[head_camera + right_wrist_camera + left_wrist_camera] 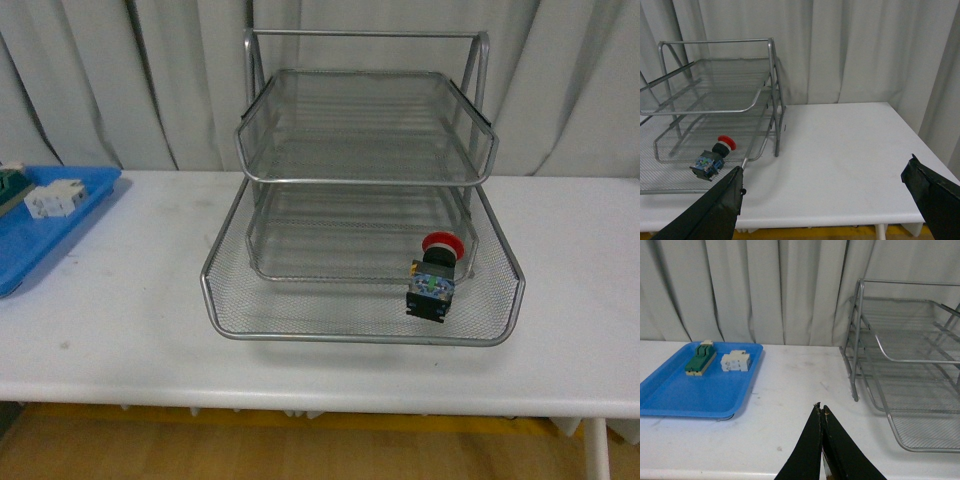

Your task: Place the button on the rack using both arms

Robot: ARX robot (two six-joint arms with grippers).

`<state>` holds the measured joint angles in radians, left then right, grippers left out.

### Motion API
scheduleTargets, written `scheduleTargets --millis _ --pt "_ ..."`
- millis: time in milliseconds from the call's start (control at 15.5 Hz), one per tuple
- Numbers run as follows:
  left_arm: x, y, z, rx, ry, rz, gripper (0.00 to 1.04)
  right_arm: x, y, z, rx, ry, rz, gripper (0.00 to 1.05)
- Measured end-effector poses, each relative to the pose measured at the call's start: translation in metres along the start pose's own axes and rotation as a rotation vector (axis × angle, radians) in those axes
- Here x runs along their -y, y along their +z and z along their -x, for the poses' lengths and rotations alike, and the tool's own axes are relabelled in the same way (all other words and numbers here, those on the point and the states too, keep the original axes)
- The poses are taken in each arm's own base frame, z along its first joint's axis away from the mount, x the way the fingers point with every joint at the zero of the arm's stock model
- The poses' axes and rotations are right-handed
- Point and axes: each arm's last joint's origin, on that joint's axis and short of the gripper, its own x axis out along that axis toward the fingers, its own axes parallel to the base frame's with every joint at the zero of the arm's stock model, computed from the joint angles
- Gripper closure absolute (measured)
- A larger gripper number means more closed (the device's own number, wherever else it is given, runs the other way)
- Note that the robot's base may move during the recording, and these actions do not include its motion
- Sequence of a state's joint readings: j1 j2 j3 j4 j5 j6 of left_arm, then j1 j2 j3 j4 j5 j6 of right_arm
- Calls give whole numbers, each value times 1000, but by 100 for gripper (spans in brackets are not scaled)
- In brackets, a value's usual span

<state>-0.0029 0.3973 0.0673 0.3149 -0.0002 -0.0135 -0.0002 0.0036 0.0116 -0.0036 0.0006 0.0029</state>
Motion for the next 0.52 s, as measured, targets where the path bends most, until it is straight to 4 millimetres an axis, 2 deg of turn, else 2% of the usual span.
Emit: scheduleTargets --millis 517 --pt "0 -13 11 19 0 0 103 0 0 0 0 0 0 6"
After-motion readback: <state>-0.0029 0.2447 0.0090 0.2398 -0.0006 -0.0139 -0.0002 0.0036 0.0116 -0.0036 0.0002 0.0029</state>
